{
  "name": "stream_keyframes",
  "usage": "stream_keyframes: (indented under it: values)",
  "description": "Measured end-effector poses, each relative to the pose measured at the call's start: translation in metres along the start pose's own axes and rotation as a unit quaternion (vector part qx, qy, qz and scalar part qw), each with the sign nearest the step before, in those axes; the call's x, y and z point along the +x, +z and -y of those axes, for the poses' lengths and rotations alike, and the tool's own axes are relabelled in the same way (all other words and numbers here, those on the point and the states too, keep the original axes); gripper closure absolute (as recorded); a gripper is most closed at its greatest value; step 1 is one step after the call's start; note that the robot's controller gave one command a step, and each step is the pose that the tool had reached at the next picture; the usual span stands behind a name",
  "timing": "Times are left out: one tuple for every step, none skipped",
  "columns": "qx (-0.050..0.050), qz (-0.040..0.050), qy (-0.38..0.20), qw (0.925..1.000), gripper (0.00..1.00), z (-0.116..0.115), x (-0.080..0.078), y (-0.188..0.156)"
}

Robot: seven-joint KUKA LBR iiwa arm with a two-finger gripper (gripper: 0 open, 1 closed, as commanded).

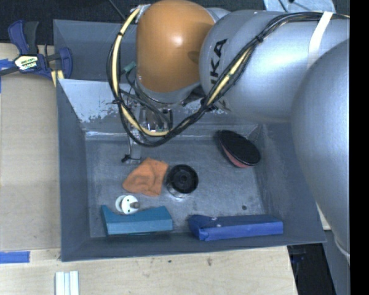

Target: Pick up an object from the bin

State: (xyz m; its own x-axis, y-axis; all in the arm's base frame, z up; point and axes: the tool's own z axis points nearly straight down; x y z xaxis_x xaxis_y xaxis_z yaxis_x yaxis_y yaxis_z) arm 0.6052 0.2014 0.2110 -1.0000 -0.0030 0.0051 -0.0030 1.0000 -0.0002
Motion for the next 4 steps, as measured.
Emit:
stream_keyframes:
  values:
    - [-0.001, 0.0040, 0.001, 1.0000, 0.00, 0.001, -0.001, -0.005]
    - [-0.002, 0.0064, -0.006, 1.0000, 0.00, 0.032, 0.012, 0.048]
    - [0.000, 0.0039, -0.055, 0.9985, 0.00, 0.029, 0.027, 0.095]
    - [-0.001, 0.0029, -0.061, 0.9981, 0.00, 0.061, 0.026, 0.107]
